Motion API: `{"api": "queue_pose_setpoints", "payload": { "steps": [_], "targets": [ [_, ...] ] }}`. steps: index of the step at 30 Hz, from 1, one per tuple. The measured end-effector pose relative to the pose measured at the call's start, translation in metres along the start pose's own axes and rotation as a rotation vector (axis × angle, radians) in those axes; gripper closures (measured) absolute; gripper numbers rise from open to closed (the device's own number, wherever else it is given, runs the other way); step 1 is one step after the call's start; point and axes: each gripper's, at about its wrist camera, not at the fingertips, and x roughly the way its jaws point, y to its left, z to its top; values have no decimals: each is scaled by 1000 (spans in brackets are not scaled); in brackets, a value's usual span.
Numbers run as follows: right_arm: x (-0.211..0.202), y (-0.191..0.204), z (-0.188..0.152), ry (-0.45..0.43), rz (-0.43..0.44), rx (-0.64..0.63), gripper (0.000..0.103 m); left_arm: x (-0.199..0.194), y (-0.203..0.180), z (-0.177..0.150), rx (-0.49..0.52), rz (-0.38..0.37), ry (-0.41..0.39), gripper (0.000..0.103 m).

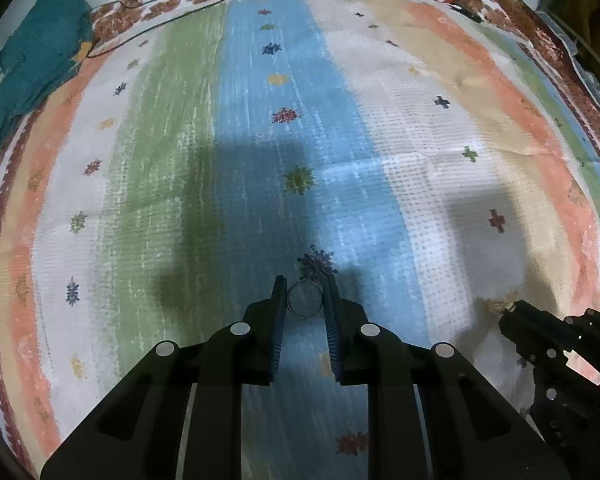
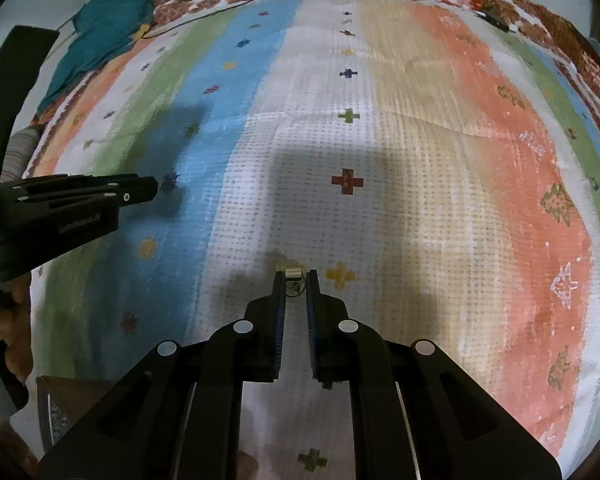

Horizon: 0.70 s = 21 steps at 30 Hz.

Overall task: Organize jewelry
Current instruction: 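Grasp the silver ring with left tool while right grasps the gold charm, then lift the ring and charm and carry both over the tin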

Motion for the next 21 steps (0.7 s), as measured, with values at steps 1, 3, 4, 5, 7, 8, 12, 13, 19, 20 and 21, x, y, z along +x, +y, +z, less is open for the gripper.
{"api": "queue_pose_setpoints", "payload": {
  "steps": [1, 3, 4, 5, 7, 8, 12, 13, 19, 20, 21],
  "targets": [
    [-2, 1, -1, -4, -4, -7, 92, -3, -1, -2, 5, 4, -3, 85],
    [-6, 3, -2, -9, -7, -16, 92, -7, 1, -2, 8, 11, -9, 85],
    [-8, 4, -3, -11, -7, -20, 92, -11, 1, -4, 7, 11, -13, 85],
    [-10, 5, -4, -13, -10, -25, 92, -12, 2, -4, 7, 12, -15, 85],
    [-14, 8, -5, -20, -15, -36, 92, -18, 3, -7, 9, 14, -22, 85],
    [-17, 8, -5, -26, -15, -37, 92, -21, 3, -9, 10, 16, -27, 85],
    [-27, 11, -8, -46, -17, -42, 92, -34, 6, -12, 8, 15, -49, 85],
    [-29, 12, -9, -51, -17, -44, 92, -38, 7, -12, 7, 15, -57, 85],
    [-45, 15, -16, -93, -18, -50, 92, -58, 8, -17, -4, -1, -91, 85],
    [-50, 15, -18, -103, -17, -50, 92, -61, 9, -18, -7, -7, -96, 85],
    [-54, 14, -19, -112, -15, -48, 92, -65, 10, -19, -16, -21, -101, 85]
  ]
}}
